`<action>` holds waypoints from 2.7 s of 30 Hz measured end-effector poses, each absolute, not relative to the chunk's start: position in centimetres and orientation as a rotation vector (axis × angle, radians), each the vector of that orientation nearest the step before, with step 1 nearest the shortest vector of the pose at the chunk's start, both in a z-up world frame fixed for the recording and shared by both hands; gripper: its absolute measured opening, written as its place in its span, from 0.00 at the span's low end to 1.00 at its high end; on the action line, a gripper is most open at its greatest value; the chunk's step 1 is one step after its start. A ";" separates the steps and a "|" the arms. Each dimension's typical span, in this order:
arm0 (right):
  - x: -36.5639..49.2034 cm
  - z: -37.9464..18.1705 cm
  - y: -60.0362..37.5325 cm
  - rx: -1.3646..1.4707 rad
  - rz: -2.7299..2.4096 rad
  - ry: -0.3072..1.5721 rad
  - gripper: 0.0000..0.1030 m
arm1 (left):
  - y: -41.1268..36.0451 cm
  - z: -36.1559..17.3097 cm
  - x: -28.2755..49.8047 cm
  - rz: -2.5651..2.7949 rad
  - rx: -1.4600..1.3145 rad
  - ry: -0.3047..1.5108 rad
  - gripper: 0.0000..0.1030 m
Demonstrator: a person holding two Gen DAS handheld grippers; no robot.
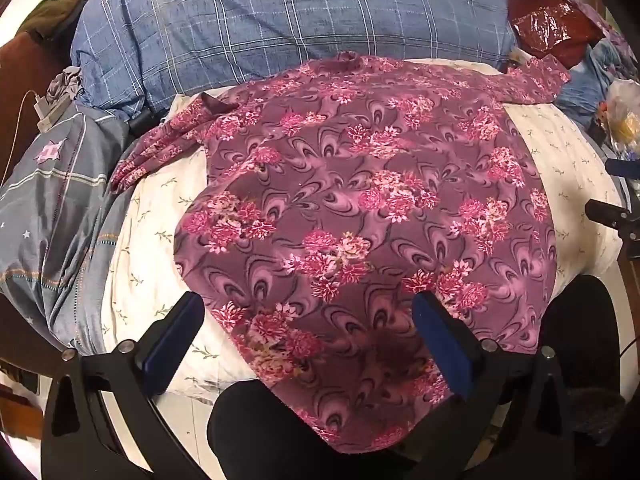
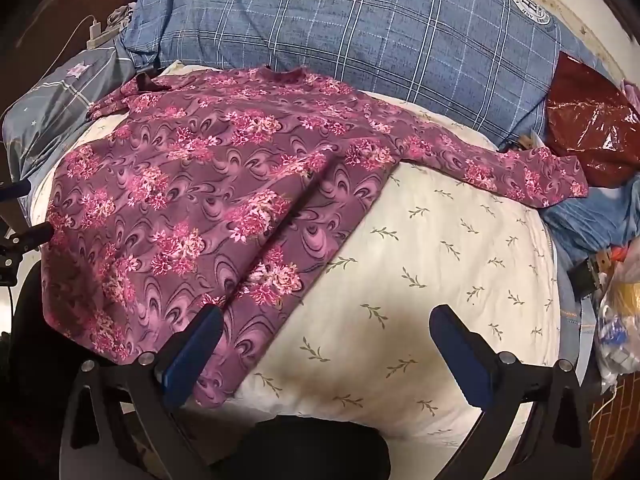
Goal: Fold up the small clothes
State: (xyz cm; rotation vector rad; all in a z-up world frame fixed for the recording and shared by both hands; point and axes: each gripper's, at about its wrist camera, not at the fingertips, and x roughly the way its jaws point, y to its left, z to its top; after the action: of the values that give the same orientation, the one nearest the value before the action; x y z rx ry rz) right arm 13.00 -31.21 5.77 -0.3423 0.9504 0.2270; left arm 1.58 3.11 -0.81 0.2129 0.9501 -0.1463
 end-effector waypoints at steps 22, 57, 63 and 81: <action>13.9 4.1 -31.3 -0.299 0.233 1.001 1.00 | 3.0 -1.7 2.2 -0.160 0.194 0.973 1.00; 14.3 4.0 -30.7 -0.370 0.245 1.019 0.99 | 3.4 -2.1 2.7 -0.157 0.157 0.988 1.00; 14.3 4.1 -30.9 -0.385 0.255 1.031 0.99 | 3.6 -2.0 2.8 -0.157 0.150 0.991 1.00; 14.6 0.5 -32.0 -0.195 0.473 1.217 0.76 | 13.6 -2.5 4.0 0.055 -0.021 1.054 1.00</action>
State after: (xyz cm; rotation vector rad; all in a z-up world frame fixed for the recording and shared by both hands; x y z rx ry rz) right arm 14.65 -31.98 0.45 -0.1945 1.2168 0.4731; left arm 4.04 13.57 -2.51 -0.0214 1.0537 0.0553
